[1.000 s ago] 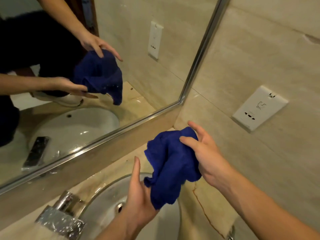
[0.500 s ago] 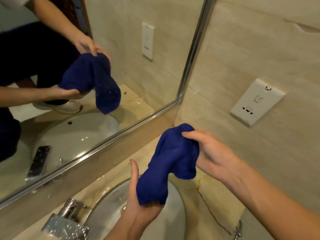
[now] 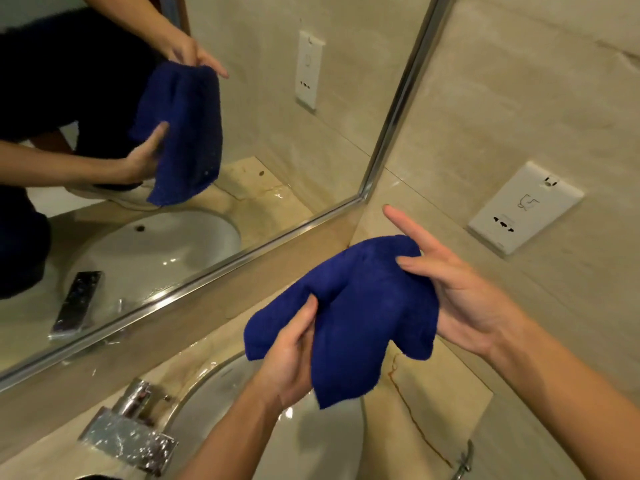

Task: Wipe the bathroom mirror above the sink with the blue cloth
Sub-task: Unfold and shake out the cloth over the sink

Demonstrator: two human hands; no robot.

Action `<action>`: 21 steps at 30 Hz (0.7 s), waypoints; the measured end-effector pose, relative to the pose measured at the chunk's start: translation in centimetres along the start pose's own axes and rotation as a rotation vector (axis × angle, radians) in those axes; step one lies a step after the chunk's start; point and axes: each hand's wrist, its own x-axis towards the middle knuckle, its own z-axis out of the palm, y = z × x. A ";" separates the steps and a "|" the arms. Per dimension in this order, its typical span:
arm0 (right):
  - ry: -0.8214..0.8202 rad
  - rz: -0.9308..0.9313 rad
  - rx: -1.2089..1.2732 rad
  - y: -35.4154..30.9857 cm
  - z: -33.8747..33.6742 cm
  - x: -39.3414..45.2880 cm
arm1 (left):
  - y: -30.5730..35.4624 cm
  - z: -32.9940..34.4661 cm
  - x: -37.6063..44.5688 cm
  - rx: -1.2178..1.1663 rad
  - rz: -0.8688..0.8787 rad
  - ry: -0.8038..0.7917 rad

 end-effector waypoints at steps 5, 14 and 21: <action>0.016 -0.028 -0.001 1.4 0.9 0.4 | -0.9 0.7 0.4 -0.277 0.087 0.033; -0.003 -0.048 -0.056 1.4 0.8 0.4 | -0.9 0.1 -0.1 -0.398 0.007 0.155; 0.072 0.045 0.010 2.1 -0.8 -0.1 | 0.8 -0.5 0.0 -0.169 0.177 0.161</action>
